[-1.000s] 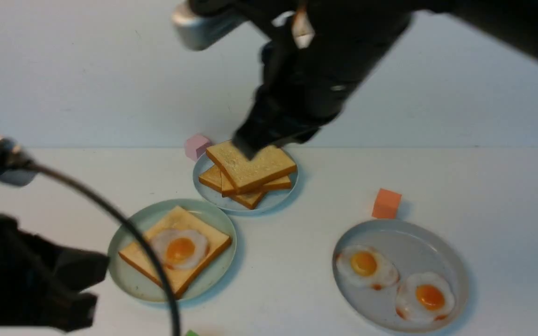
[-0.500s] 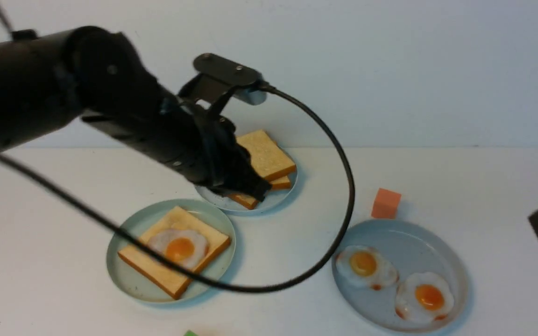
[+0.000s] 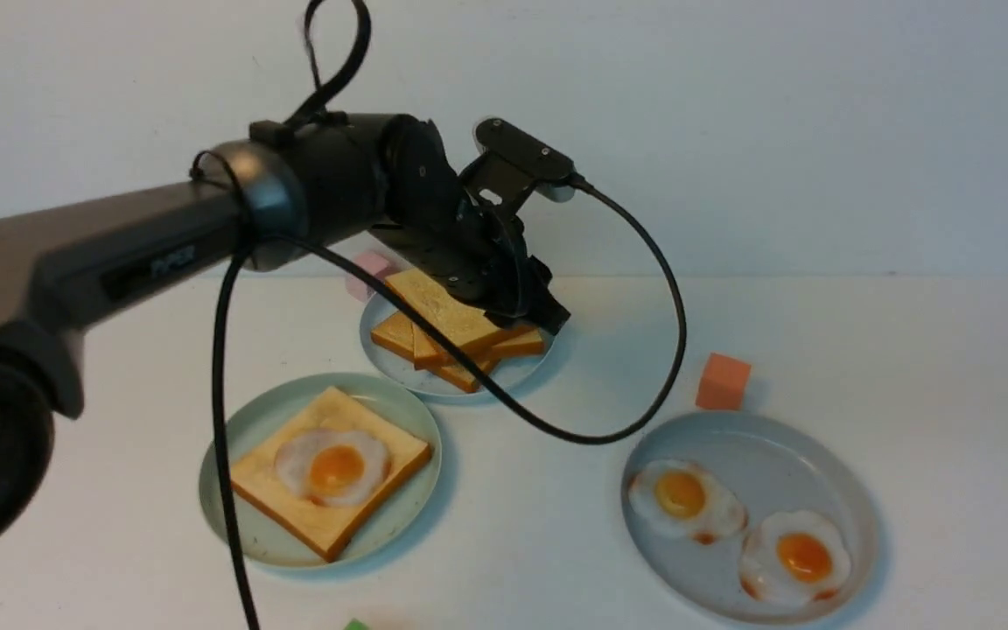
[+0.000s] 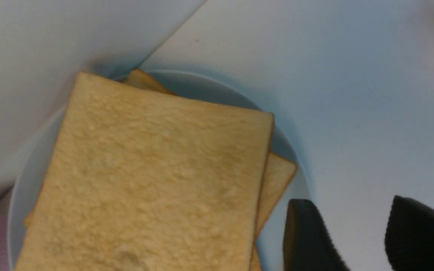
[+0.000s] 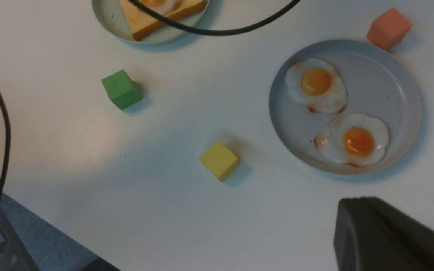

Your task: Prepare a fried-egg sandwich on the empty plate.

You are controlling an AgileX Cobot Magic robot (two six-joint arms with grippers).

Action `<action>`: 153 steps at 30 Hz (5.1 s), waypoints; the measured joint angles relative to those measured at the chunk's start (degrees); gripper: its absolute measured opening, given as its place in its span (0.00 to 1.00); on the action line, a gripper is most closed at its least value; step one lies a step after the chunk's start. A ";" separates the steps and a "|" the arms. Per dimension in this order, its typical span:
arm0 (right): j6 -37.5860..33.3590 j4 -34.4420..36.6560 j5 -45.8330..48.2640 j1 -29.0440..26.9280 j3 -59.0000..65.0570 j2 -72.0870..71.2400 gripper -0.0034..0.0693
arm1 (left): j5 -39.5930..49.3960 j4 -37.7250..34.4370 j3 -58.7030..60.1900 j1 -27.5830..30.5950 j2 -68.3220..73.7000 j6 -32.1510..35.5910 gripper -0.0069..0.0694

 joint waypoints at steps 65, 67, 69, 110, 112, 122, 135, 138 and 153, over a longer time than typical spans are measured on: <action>-2.06 2.71 -5.06 0.00 0.00 0.00 0.13 | 2.18 9.37 30.62 0.56 -33.26 -7.28 0.07; -2.81 2.64 -6.41 0.00 0.00 0.00 0.13 | 0.24 9.31 36.24 0.56 -35.91 -6.41 0.07; -3.28 2.64 -7.31 0.00 0.00 0.00 0.13 | -1.45 9.32 38.95 0.56 -36.47 -5.49 0.07; -5.21 6.63 -7.76 0.00 0.00 0.00 0.17 | -13.22 14.90 45.09 0.56 -26.94 -15.70 0.58; -5.21 6.63 -7.76 0.00 0.00 0.00 0.17 | -12.22 13.01 45.09 0.56 -32.47 -19.07 0.57; -5.21 6.63 -4.80 0.00 0.00 0.00 0.18 | -10.83 3.63 54.08 0.56 -76.52 -23.41 0.07; -5.28 6.45 -4.85 0.00 0.00 0.00 0.04 | -17.75 -1.88 86.88 0.56 -117.75 -24.24 0.07; -5.28 6.73 -4.92 0.00 0.00 0.00 0.03 | -17.91 -2.18 89.38 0.56 -119.43 -24.38 0.07; -5.28 7.11 -4.92 -0.02 0.00 0.00 0.03 | -17.81 -2.24 92.01 0.56 -119.67 -24.47 0.07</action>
